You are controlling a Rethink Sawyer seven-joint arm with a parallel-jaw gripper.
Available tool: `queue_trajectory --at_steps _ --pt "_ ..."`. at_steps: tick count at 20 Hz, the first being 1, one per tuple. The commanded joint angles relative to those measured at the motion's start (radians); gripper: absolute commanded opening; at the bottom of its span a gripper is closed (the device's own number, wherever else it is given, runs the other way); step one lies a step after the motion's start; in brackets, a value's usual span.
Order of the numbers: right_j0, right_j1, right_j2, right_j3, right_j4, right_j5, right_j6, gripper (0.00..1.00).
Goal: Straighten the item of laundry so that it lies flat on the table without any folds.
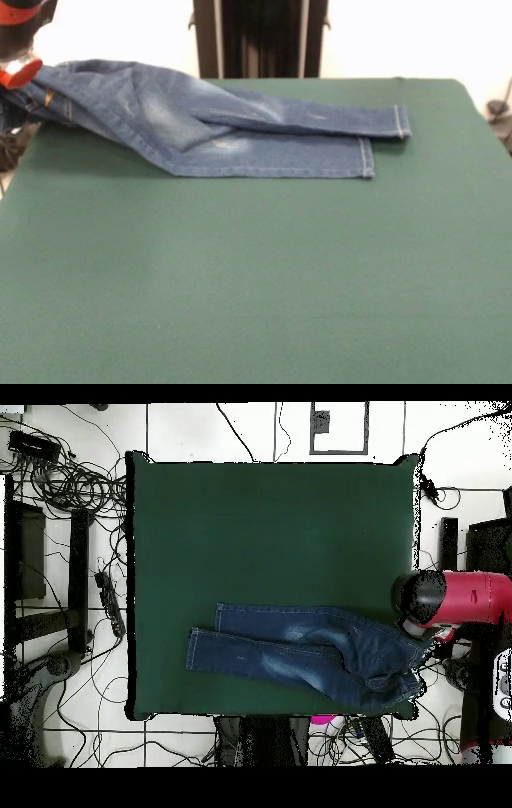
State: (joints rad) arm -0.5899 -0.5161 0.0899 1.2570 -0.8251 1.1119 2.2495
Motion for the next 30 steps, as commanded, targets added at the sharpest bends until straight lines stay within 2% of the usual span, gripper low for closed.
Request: queue_trajectory --at_steps 1,10,11,15,17,30 --pt "-0.222 -0.077 0.209 0.194 0.202 -0.164 -0.36 0.0" --pt "-0.252 -0.074 0.246 0.209 0.179 -0.153 -0.332 0.0" --pt "-0.257 -0.075 0.252 0.213 0.176 -0.154 -0.318 1.0" --pt "-0.26 -0.071 0.255 0.212 0.177 -0.158 -0.3 1.0" --pt "-0.26 -0.065 0.257 0.201 0.186 -0.12 -0.304 1.0" --pt "-0.252 -0.064 0.248 0.242 0.149 -0.243 -0.223 1.0"
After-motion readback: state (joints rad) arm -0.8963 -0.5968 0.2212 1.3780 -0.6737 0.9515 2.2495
